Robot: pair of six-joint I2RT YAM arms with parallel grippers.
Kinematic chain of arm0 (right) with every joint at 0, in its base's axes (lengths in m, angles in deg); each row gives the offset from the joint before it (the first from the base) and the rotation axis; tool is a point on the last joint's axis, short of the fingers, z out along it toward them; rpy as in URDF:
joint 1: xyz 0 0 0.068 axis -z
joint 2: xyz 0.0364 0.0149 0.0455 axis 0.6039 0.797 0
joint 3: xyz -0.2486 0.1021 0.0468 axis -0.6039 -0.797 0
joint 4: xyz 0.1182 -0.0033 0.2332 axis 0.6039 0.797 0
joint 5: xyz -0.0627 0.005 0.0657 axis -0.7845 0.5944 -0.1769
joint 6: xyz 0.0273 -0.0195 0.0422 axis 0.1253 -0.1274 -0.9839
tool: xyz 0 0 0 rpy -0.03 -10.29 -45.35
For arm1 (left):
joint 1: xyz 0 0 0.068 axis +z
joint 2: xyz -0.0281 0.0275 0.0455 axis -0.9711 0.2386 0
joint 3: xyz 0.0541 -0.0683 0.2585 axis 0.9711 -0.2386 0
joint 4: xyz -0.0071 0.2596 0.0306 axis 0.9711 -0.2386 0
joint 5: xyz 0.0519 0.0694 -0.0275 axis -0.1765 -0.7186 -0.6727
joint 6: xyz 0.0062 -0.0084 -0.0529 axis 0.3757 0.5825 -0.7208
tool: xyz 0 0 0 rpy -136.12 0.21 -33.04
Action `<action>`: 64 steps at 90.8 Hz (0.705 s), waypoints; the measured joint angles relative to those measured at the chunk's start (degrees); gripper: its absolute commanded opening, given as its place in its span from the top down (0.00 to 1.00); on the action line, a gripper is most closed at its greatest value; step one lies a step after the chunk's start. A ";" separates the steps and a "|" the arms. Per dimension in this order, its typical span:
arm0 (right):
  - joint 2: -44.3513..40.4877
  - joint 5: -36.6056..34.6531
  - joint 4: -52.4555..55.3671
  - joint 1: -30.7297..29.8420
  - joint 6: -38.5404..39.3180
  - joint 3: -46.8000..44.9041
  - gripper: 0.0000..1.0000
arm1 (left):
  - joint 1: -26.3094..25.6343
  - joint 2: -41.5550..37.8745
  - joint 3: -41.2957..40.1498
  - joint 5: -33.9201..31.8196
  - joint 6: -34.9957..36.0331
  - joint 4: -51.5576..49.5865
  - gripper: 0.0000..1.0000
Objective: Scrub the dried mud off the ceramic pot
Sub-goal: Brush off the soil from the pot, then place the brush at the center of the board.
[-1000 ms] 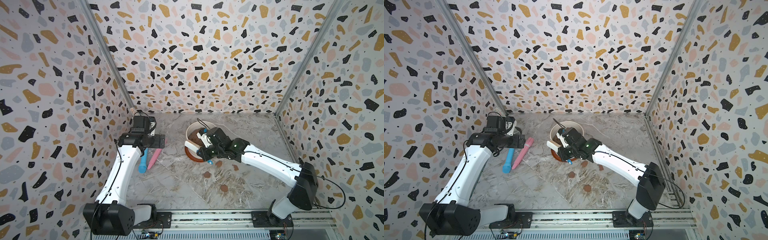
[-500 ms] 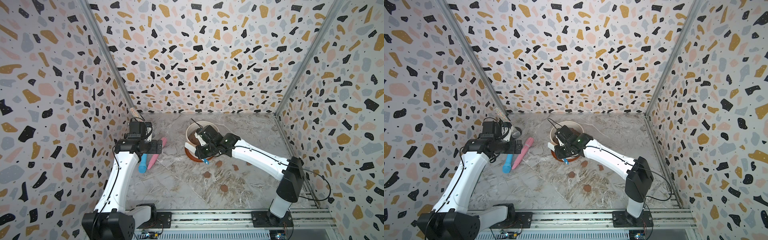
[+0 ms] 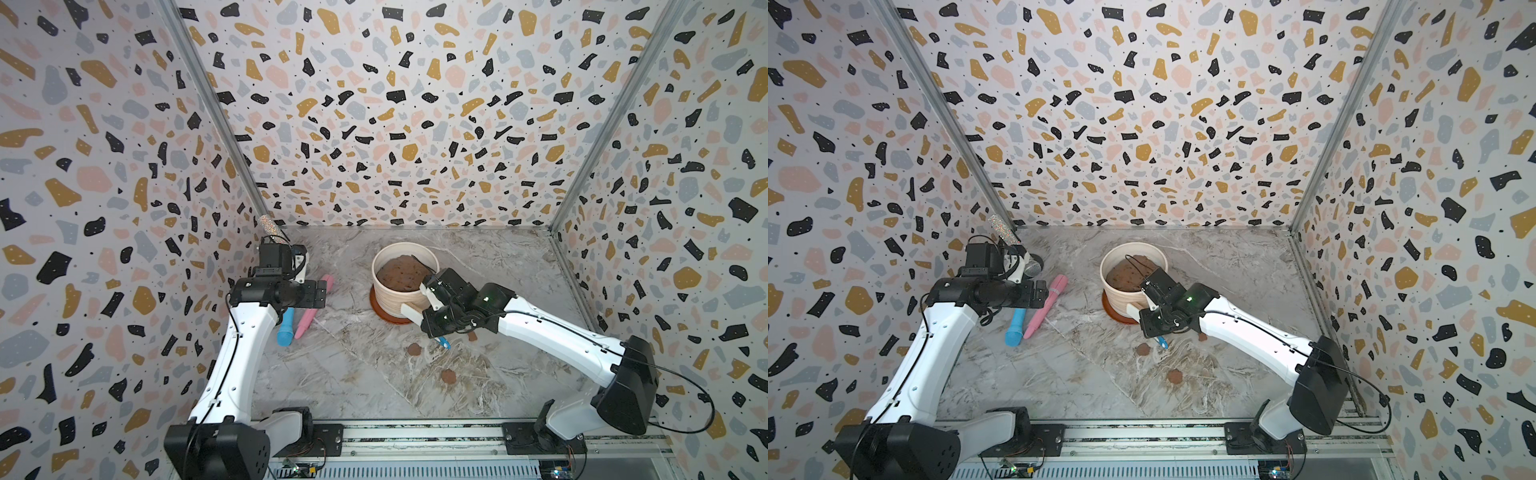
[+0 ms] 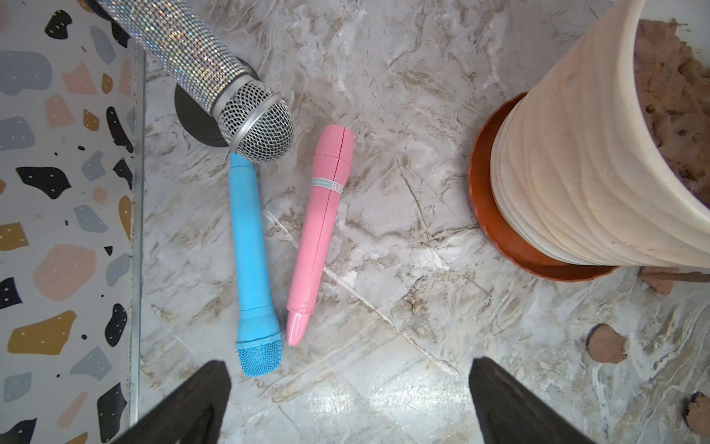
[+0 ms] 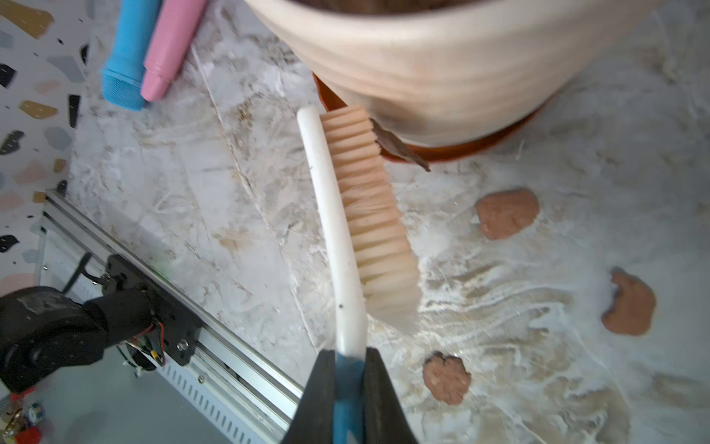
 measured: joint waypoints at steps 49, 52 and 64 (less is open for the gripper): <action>-13.18 3.13 9.92 3.19 7.65 -5.60 1.00 | 0.00 -0.07 -1.22 9.77 2.19 -0.37 0.00; -13.29 2.56 9.97 4.48 7.41 -5.40 1.00 | 0.00 -0.13 -1.53 10.62 2.56 -0.46 0.00; -13.86 -1.73 10.10 11.08 5.66 -4.17 1.00 | 0.00 -0.79 -2.56 14.03 4.44 -0.98 0.00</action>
